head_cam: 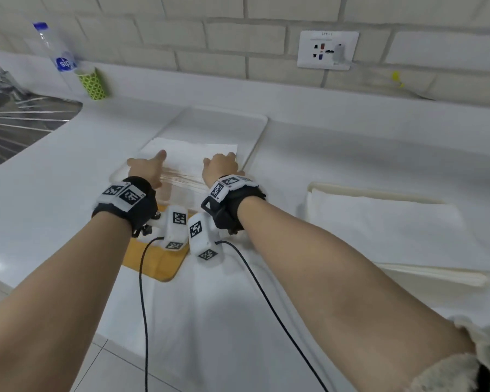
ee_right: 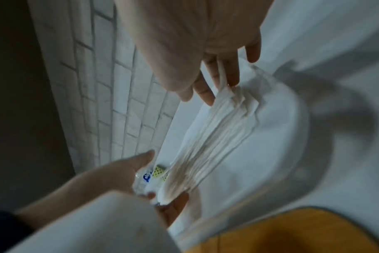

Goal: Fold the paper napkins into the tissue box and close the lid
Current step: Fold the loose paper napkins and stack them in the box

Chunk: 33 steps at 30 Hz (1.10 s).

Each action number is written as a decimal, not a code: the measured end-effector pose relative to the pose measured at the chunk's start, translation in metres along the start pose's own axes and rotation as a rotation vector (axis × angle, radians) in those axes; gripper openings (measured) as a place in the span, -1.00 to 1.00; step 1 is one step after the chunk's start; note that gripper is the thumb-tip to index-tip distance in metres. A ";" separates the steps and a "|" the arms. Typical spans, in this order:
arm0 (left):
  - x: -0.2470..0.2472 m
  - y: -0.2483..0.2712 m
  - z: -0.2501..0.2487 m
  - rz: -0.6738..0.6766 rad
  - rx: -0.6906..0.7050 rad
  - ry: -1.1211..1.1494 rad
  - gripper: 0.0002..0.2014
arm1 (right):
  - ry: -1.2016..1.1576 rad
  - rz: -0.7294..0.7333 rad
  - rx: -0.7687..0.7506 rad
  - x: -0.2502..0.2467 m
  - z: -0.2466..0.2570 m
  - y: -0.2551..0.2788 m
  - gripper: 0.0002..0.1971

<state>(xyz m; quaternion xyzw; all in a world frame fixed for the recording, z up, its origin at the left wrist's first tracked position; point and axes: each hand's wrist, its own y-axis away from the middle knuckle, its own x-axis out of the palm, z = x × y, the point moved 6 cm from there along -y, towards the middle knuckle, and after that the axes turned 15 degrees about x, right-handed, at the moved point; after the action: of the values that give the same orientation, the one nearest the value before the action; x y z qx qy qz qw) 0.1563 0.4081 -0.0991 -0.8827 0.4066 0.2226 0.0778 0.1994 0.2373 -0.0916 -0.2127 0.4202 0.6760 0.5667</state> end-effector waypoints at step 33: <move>-0.012 -0.027 -0.017 0.104 0.361 -0.491 -0.54 | -0.213 0.080 -0.141 -0.009 0.005 -0.020 -0.41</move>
<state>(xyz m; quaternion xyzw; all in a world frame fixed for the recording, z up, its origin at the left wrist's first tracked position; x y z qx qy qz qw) 0.1750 0.4286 -0.0797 -0.7524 0.4530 0.3571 0.3181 0.2213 0.2360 -0.0881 -0.1620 0.3171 0.7447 0.5644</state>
